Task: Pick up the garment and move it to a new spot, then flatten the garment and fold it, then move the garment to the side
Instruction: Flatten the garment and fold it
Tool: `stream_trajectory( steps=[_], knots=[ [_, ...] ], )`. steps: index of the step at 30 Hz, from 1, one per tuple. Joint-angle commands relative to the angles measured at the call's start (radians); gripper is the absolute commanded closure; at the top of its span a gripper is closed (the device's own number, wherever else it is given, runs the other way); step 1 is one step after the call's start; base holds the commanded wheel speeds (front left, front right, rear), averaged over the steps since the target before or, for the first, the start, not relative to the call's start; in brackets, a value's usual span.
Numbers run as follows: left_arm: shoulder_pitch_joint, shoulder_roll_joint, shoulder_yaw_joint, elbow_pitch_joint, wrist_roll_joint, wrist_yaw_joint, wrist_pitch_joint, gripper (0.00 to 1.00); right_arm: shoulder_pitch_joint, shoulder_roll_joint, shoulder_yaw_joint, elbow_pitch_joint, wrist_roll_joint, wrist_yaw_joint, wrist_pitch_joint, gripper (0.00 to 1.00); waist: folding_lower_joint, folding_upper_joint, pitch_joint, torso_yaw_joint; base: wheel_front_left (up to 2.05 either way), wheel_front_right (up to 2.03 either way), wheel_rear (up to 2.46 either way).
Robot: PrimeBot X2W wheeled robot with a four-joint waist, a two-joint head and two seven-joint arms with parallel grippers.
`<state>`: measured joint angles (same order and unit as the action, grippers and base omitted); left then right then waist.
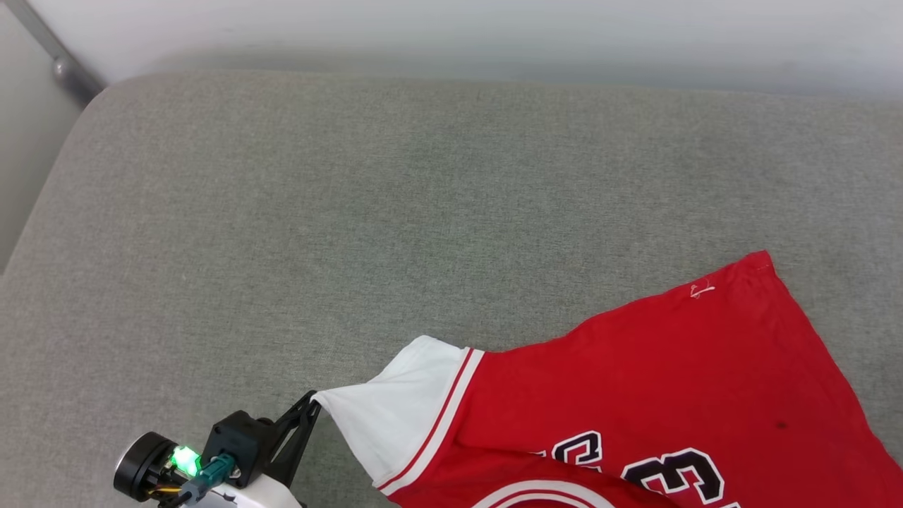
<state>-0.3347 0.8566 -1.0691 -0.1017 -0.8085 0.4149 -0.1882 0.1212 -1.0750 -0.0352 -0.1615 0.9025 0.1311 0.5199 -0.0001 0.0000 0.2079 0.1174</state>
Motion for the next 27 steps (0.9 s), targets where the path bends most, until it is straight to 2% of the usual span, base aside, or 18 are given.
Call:
stream_trajectory(
  steps=[1,4,7,13,17,21,27],
  knots=[
    [-0.009,-0.004,-0.002,-0.003,0.005,0.001,-0.004,1.00,-0.035,-0.003,-0.005,-0.022,-0.003,-0.001,0.023,0.00,0.0001,0.0000,0.010,0.010,0.00,0.00,0.00],
    [-0.030,-0.011,-0.002,-0.006,0.016,-0.004,-0.001,1.00,-0.133,-0.016,0.013,-0.062,-0.014,-0.001,0.106,0.00,0.0001,0.0000,0.032,0.028,0.00,0.00,0.00],
    [-0.048,-0.025,-0.006,-0.006,0.030,-0.009,0.002,1.00,-0.241,-0.025,0.077,-0.070,-0.042,-0.001,0.208,0.00,0.0001,0.0000,0.056,0.049,0.00,0.00,0.00],
    [-0.086,-0.058,-0.011,0.001,0.053,-0.017,0.002,1.00,-0.491,0.019,0.277,-0.014,-0.084,-0.001,0.446,0.00,0.0001,0.0000,0.111,0.083,0.00,0.00,0.00],
    [-0.111,-0.079,-0.012,0.006,0.066,-0.023,0.000,1.00,-0.639,0.058,0.391,0.047,-0.118,-0.001,0.562,0.00,0.0001,0.0000,0.152,0.108,0.00,0.00,0.00],
    [-0.130,-0.103,-0.014,0.010,0.076,-0.025,-0.006,1.00,-0.754,0.101,0.476,0.131,-0.156,-0.001,0.605,0.00,0.0001,0.0000,0.196,0.132,0.00,0.00,0.00],
    [-0.148,-0.126,-0.009,0.025,0.082,-0.027,-0.016,1.00,-0.818,0.140,0.564,0.230,-0.172,-0.001,0.574,0.00,0.0001,0.0000,0.244,0.155,0.00,0.00,0.00]
  ],
)
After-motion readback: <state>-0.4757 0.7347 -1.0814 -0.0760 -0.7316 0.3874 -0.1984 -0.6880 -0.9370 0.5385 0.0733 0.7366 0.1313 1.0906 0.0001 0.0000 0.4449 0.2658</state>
